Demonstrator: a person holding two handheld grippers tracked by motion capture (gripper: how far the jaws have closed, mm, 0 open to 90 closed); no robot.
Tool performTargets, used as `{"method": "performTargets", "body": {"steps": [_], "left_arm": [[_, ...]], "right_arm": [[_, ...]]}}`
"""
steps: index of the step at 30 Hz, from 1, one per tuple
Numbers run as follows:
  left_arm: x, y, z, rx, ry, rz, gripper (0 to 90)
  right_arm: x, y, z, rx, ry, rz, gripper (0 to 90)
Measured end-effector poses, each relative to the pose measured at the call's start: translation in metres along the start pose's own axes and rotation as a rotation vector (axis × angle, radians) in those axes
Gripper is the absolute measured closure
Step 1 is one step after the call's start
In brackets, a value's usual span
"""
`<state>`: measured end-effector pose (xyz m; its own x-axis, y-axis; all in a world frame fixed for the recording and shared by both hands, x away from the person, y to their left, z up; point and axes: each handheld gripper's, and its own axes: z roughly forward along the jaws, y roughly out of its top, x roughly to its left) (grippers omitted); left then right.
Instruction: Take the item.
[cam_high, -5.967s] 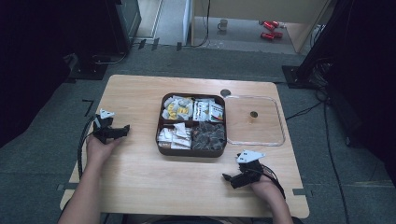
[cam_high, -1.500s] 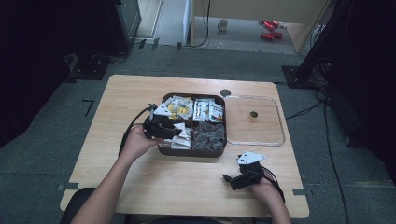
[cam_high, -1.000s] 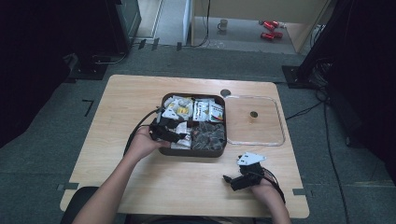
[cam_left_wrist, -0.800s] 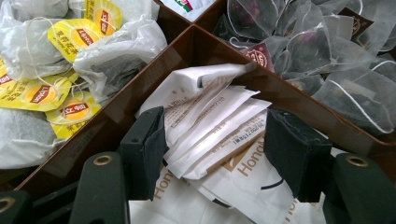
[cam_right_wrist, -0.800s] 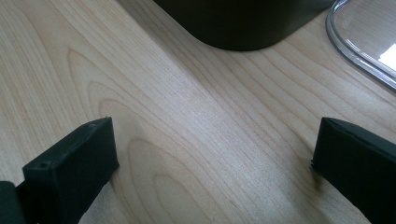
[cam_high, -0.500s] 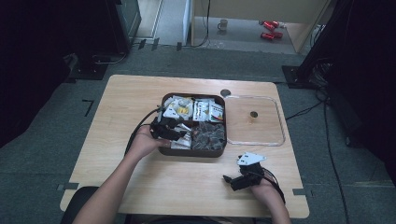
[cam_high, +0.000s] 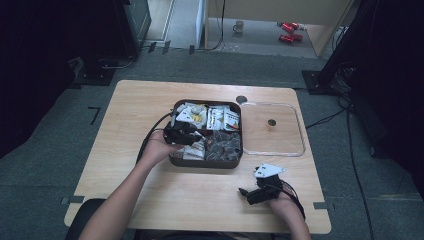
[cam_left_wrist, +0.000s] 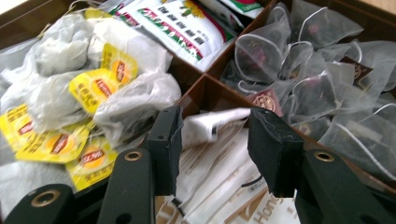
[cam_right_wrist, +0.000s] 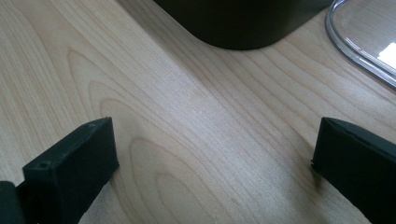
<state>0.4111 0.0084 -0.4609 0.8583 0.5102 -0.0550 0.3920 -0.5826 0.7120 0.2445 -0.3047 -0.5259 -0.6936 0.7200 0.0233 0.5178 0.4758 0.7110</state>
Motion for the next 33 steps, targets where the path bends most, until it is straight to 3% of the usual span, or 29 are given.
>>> {"method": "performTargets", "body": {"steps": [7, 16, 25, 33], "left_arm": [[0.001, 0.000, 0.002, -0.001, -0.008, -0.021, 61.2], [-0.001, 0.000, 0.004, 0.036, 0.010, -0.028, 84.0], [-0.002, 0.000, 0.001, 0.047, 0.021, -0.026, 86.6], [0.000, 0.002, -0.012, 0.015, 0.024, -0.035, 86.5]], "right_arm": [[0.002, -0.001, -0.001, 0.001, -0.002, 0.003, 0.0], [0.002, -0.001, -0.001, 0.001, -0.001, 0.003, 0.0], [0.002, -0.002, -0.002, 0.000, 0.001, 0.002, 0.0], [0.003, -0.002, -0.002, 0.000, 0.002, 0.004, 0.0]]}}
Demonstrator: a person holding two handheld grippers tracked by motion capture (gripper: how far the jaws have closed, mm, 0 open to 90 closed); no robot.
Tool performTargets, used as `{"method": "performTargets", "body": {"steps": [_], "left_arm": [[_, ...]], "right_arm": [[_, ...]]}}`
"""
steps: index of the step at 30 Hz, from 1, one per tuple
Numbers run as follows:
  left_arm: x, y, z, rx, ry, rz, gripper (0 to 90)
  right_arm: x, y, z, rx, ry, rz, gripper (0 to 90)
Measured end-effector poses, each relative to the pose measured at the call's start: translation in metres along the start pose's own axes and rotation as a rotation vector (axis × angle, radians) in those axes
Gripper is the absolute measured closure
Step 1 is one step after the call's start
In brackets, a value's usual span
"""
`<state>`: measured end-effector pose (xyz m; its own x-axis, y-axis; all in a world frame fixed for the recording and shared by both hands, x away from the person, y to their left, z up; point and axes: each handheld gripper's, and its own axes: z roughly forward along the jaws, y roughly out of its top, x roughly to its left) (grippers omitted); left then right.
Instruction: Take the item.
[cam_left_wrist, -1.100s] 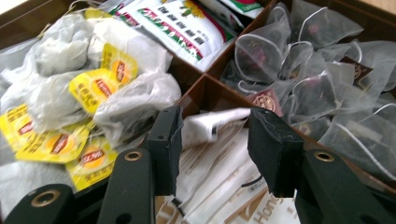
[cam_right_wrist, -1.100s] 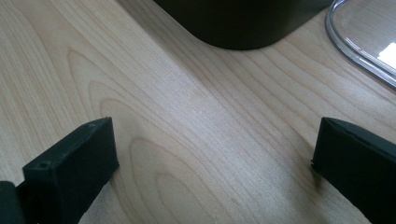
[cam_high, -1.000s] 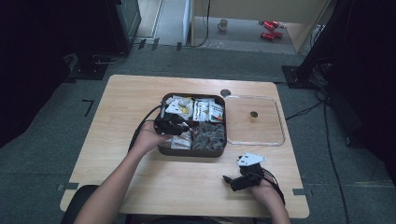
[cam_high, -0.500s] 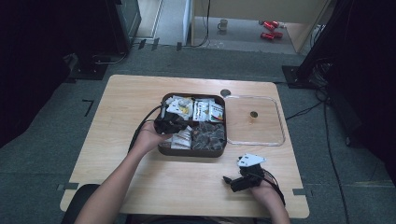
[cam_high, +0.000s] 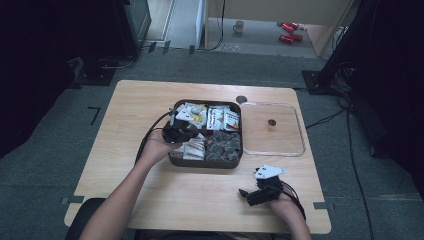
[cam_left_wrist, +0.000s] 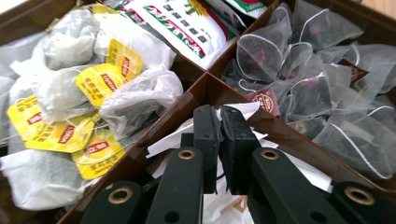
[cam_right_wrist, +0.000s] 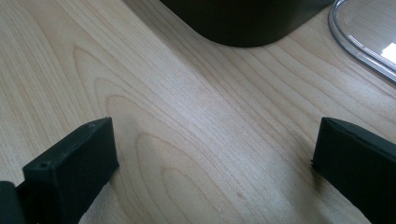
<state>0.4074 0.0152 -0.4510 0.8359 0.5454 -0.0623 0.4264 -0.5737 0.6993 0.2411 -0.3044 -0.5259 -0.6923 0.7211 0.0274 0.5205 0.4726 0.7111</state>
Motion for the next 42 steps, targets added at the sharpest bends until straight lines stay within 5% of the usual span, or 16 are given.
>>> {"method": "performTargets", "body": {"steps": [42], "left_arm": [[0.021, -0.017, -0.074, -0.127, 0.030, -0.111, 86.2]], "right_arm": [[-0.006, 0.004, 0.004, 0.003, 0.036, -0.038, 0.0]]}}
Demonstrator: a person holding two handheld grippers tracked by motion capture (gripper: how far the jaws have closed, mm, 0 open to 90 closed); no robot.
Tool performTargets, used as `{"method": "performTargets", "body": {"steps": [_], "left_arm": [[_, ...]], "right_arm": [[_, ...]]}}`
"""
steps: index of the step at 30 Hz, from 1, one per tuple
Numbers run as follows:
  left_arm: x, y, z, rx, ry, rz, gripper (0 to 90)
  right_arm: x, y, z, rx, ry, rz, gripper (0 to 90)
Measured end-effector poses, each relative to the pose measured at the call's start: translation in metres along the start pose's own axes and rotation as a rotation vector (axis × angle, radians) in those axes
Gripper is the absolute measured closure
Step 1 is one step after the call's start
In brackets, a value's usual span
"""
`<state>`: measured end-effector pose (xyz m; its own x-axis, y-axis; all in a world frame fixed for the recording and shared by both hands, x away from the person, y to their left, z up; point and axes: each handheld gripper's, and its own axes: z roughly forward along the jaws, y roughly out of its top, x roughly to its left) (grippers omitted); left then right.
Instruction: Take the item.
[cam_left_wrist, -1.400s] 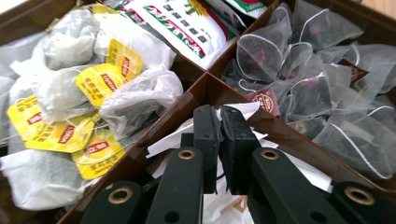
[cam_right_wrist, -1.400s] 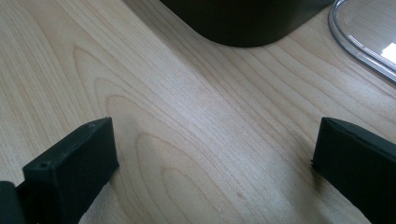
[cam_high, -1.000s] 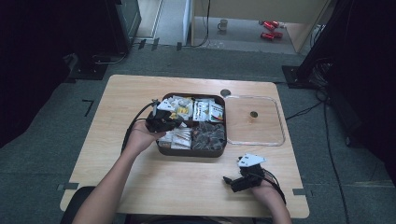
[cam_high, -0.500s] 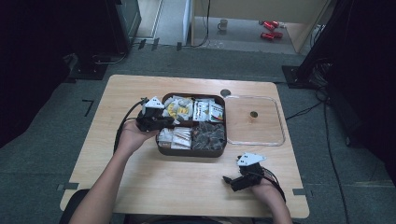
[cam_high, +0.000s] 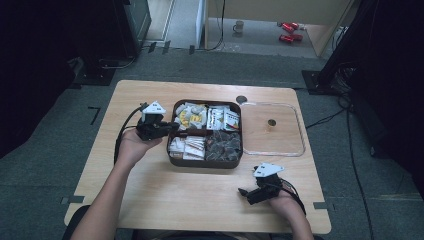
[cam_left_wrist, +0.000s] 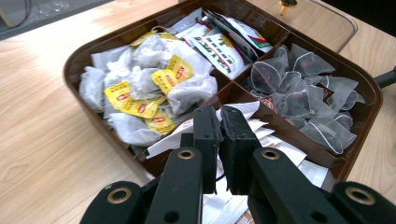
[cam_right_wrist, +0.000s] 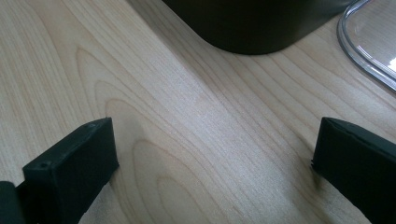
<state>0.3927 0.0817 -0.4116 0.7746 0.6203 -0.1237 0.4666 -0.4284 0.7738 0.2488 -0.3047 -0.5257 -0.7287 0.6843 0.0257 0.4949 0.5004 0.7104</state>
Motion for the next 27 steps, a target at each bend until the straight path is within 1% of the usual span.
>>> {"method": "performTargets", "body": {"steps": [4, 6, 8, 11, 15, 16, 17, 18, 22, 27], "left_arm": [[0.005, -0.002, -0.006, -0.010, 0.011, -0.015, 86.2], [0.006, -0.002, -0.008, -0.012, 0.013, -0.016, 86.2], [0.010, -0.004, -0.013, -0.021, 0.028, -0.028, 86.2], [0.016, -0.007, -0.016, -0.017, 0.041, -0.043, 86.2], [0.020, -0.010, -0.018, -0.017, 0.049, -0.053, 86.1], [0.023, -0.012, -0.018, -0.017, 0.050, -0.064, 86.1], [0.023, -0.012, -0.018, -0.017, 0.050, -0.064, 86.1], [0.026, -0.015, -0.019, -0.011, 0.057, -0.074, 86.1], [0.034, -0.019, -0.020, -0.009, 0.067, -0.100, 86.1], [0.044, -0.026, -0.020, 0.004, 0.081, -0.125, 86.1]], "right_arm": [[0.000, 0.000, 0.000, 0.000, 0.002, -0.002, 0.0], [0.000, 0.000, 0.000, 0.000, 0.002, -0.002, 0.0], [-0.001, 0.001, 0.001, -0.001, 0.002, -0.003, 0.0], [-0.001, 0.001, 0.001, -0.001, 0.002, -0.002, 0.0], [-0.001, 0.001, 0.001, 0.000, 0.002, -0.002, 0.0], [-0.001, 0.001, 0.001, 0.000, 0.002, -0.001, 0.0], [-0.001, 0.001, 0.001, 0.000, 0.002, -0.002, 0.0], [-0.001, 0.001, 0.001, 0.000, 0.002, -0.001, 0.0], [-0.001, 0.001, 0.001, 0.000, 0.002, -0.002, 0.0], [-0.001, 0.002, 0.001, 0.001, 0.001, -0.001, 0.0]]}}
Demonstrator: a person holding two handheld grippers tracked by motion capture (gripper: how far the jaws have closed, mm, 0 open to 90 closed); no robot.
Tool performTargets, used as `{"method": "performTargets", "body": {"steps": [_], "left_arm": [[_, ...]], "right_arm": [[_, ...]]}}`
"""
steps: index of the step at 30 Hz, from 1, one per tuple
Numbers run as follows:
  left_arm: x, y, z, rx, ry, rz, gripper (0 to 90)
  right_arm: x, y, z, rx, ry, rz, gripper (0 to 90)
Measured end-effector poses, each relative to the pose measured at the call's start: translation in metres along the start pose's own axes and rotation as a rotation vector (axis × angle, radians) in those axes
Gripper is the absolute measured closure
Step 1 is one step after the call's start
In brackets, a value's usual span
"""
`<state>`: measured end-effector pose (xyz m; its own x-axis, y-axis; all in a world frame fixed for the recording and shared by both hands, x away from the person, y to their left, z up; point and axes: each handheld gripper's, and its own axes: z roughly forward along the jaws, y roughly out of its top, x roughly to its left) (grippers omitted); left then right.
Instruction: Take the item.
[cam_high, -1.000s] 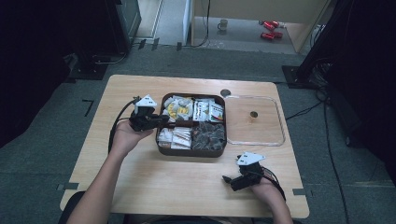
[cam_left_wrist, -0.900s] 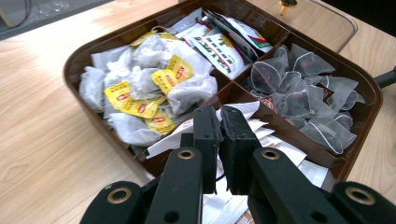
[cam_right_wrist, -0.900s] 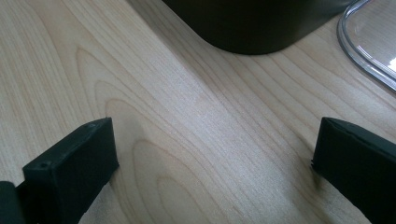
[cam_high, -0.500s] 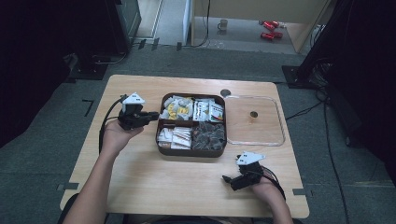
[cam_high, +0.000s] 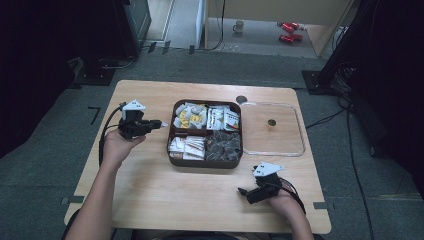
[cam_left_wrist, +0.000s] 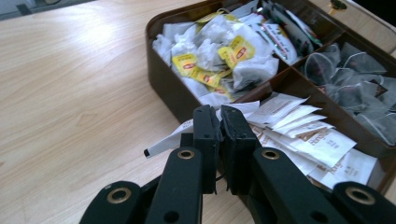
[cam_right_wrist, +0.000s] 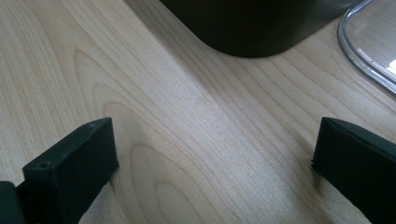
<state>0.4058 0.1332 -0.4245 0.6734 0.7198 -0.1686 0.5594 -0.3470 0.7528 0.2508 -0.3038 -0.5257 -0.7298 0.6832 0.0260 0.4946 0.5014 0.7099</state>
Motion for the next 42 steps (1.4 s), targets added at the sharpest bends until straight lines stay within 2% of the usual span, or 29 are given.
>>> {"method": "performTargets", "body": {"steps": [8, 12, 17, 25, 28, 31, 35, 39, 42], "left_arm": [[0.014, -0.007, 0.006, 0.019, 0.020, -0.031, 86.1], [0.018, -0.009, 0.009, 0.023, 0.012, -0.053, 86.1], [0.023, -0.012, 0.021, 0.044, 0.031, -0.044, 86.0], [0.036, -0.019, 0.036, 0.073, 0.049, -0.087, 85.8], [0.038, -0.021, 0.041, 0.050, 0.040, -0.088, 85.8], [0.039, -0.021, 0.045, 0.032, 0.049, -0.087, 85.8], [0.038, -0.024, 0.053, 0.070, 0.066, -0.068, 85.1], [0.039, -0.025, 0.056, 0.083, 0.068, -0.075, 84.5], [0.042, -0.030, 0.061, 0.104, 0.084, -0.075, 83.3]], "right_arm": [[0.000, 0.000, 0.000, 0.000, -0.001, 0.001, 0.0], [0.000, 0.000, 0.001, -0.001, -0.001, 0.001, 0.0], [0.000, 0.001, 0.001, -0.002, -0.001, 0.002, 0.0], [0.001, 0.000, 0.000, -0.001, -0.005, 0.003, 0.0], [0.001, 0.000, 0.000, 0.000, -0.006, 0.005, 0.0], [0.001, 0.000, 0.000, -0.002, -0.008, 0.005, 0.0], [0.002, -0.001, -0.001, -0.002, -0.009, 0.006, 0.0], [0.002, -0.001, -0.001, -0.002, -0.009, 0.007, 0.0], [0.002, -0.001, -0.001, -0.002, -0.008, 0.006, 0.0]]}}
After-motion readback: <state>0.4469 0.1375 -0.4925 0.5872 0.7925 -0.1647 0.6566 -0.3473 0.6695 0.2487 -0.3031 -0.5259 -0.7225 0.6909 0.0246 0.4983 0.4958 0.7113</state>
